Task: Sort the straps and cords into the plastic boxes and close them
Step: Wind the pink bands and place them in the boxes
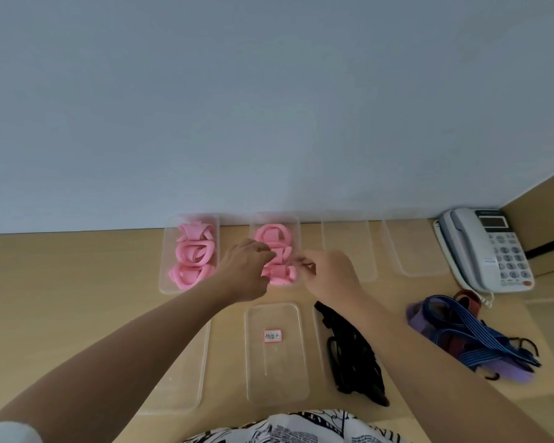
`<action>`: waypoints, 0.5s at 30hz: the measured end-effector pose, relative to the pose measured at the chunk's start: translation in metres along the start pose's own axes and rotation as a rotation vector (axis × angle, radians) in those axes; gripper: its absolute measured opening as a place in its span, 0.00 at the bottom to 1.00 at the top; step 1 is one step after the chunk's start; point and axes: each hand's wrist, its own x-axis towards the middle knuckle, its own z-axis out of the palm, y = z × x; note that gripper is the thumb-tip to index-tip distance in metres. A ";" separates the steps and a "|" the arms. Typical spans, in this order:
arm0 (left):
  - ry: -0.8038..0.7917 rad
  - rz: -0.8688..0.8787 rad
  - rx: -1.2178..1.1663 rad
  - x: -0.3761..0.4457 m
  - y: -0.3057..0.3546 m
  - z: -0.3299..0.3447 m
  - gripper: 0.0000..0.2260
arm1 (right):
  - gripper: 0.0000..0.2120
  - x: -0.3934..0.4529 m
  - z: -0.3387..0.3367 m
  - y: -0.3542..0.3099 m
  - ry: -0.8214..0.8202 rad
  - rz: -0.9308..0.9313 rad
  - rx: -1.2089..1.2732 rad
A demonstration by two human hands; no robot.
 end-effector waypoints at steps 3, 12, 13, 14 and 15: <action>0.032 0.014 -0.032 -0.006 -0.001 0.000 0.21 | 0.09 -0.013 0.000 0.008 0.094 0.062 0.020; 0.385 0.149 -0.198 -0.034 0.029 0.006 0.11 | 0.04 -0.080 -0.010 0.026 0.354 0.199 -0.079; 0.401 0.167 -0.214 -0.037 0.035 0.008 0.11 | 0.04 -0.088 -0.012 0.025 0.409 0.210 -0.084; 0.407 0.187 -0.227 -0.039 0.041 0.011 0.11 | 0.04 -0.095 -0.013 0.024 0.461 0.228 -0.079; 0.405 0.205 -0.247 -0.042 0.046 0.015 0.10 | 0.04 -0.102 -0.014 0.023 0.499 0.252 -0.065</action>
